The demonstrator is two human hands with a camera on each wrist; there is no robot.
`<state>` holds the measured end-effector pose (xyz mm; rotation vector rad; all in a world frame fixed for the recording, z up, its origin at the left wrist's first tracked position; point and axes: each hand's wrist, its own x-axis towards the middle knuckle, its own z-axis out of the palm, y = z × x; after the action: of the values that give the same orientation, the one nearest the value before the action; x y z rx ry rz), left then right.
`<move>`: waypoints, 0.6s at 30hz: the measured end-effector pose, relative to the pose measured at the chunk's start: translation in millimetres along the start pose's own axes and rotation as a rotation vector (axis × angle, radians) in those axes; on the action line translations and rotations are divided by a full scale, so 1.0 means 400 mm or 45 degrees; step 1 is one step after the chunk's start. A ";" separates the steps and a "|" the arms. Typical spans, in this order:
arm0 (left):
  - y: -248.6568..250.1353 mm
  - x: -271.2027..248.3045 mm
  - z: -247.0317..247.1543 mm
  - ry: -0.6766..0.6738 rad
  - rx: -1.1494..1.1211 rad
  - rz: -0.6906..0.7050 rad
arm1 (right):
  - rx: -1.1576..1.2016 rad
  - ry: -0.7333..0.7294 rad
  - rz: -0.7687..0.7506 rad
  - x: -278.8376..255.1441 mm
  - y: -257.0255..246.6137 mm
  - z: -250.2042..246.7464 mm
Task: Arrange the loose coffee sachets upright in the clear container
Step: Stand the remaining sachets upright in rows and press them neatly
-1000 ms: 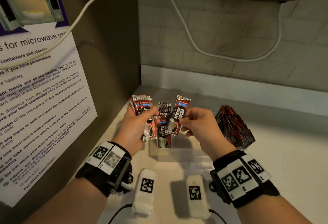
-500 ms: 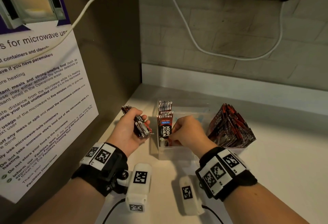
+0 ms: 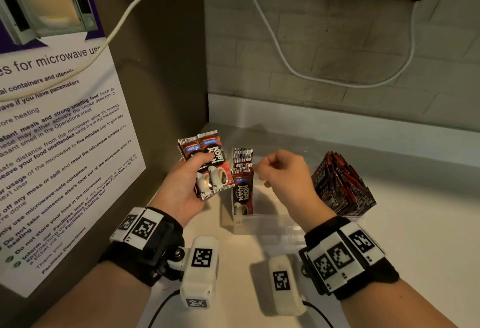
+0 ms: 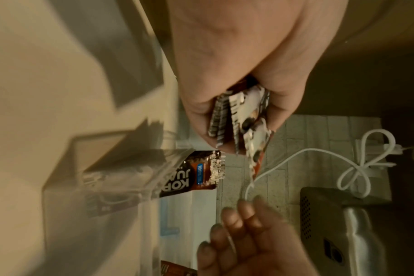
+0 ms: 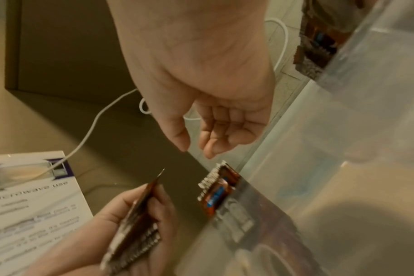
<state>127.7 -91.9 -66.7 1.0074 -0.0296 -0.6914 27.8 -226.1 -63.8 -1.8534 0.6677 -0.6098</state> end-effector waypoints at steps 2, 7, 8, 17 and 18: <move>-0.003 -0.011 0.014 -0.092 0.078 0.044 | 0.155 -0.077 -0.001 -0.013 -0.036 -0.006; -0.019 -0.024 0.040 -0.203 0.263 0.115 | 0.264 -0.273 -0.037 -0.020 -0.065 0.000; -0.021 -0.024 0.042 -0.198 0.265 0.124 | 0.275 -0.259 -0.028 -0.017 -0.062 -0.003; -0.025 -0.011 -0.004 -0.006 0.344 0.075 | -0.054 -0.169 0.184 0.005 0.008 -0.037; -0.031 -0.012 -0.004 0.000 0.357 0.064 | -0.127 -0.208 0.191 0.006 0.015 -0.029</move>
<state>118.2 -92.1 -75.8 1.2711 -0.1545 -0.6522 20.7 -237.2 -65.2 -1.9013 0.7318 -0.3288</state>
